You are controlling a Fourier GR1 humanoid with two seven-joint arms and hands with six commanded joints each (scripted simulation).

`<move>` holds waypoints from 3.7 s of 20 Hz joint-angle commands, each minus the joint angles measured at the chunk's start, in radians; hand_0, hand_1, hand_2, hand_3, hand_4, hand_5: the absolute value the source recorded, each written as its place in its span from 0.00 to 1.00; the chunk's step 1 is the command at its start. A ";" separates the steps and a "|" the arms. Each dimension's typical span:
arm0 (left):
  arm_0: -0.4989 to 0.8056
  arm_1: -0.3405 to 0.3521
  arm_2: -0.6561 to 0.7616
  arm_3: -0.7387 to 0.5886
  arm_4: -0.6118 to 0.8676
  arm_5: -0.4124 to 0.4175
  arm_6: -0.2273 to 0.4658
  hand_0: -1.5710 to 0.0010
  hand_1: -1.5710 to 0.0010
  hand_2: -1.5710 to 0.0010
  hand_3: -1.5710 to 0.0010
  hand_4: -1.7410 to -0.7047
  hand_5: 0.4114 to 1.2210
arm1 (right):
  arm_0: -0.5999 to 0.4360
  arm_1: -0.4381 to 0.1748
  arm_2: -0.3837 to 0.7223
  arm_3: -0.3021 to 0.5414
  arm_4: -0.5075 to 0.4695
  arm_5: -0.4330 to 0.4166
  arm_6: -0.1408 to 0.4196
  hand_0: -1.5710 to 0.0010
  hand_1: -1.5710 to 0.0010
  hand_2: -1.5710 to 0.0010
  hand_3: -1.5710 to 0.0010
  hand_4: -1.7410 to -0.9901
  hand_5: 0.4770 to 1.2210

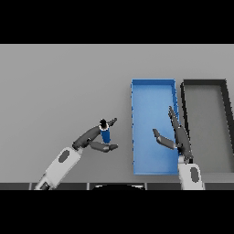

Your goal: Pick up the blue pipe and place it into the blue bin.

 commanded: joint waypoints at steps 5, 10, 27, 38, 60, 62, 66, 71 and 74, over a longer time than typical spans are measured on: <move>0.004 -0.080 0.036 0.045 0.071 0.011 -0.018 0.72 0.62 0.55 0.54 0.38 0.51 | 0.022 -0.007 -0.005 -0.006 -0.002 0.003 -0.020 1.00 1.00 1.00 1.00 0.64 0.17; 0.004 -0.109 0.024 0.045 0.039 0.056 -0.049 0.24 0.20 0.18 0.23 0.13 0.84 | -0.001 0.002 0.000 0.010 0.002 0.002 -0.020 1.00 1.00 1.00 1.00 0.64 0.18; -0.073 -0.104 -0.029 -0.219 0.079 0.061 0.031 0.01 0.00 0.00 0.08 0.01 1.00 | -0.004 -0.019 -0.005 0.014 0.024 -0.002 -0.039 1.00 1.00 1.00 1.00 0.73 0.21; -0.079 -0.099 -0.029 -0.219 0.078 0.053 0.042 0.00 0.00 0.00 0.08 0.01 1.00 | 0.037 -0.014 -0.009 0.001 0.002 0.010 -0.067 1.00 1.00 1.00 1.00 0.72 0.19; -0.076 -0.099 -0.027 -0.207 0.068 0.028 0.034 0.00 0.00 0.00 0.08 0.01 1.00 | -0.427 -0.222 0.209 -0.270 -0.424 0.436 0.352 1.00 1.00 1.00 1.00 0.61 0.07; -0.089 -0.110 -0.023 -0.187 0.070 0.021 0.027 0.00 0.00 0.00 0.07 0.01 1.00 | -0.474 -0.185 0.245 -0.240 -0.418 0.448 0.369 1.00 1.00 1.00 1.00 0.64 0.07; -0.078 -0.100 -0.024 -0.190 0.087 -0.010 0.020 0.00 0.00 0.00 0.04 0.01 1.00 | -0.537 -0.133 0.281 -0.176 -0.394 0.453 0.406 1.00 1.00 1.00 1.00 0.69 0.06; -0.092 -0.105 -0.013 -0.167 0.098 -0.024 0.031 0.00 0.00 0.00 0.08 0.02 1.00 | -0.610 -0.087 0.293 -0.101 -0.397 0.472 0.425 1.00 0.99 0.97 1.00 0.68 0.05; -0.113 -0.105 -0.011 -0.160 0.084 -0.040 -0.002 0.05 0.11 0.13 0.27 0.11 1.00 | -0.663 -0.062 0.305 -0.051 -0.400 0.495 0.443 0.91 0.89 0.88 0.93 0.58 0.06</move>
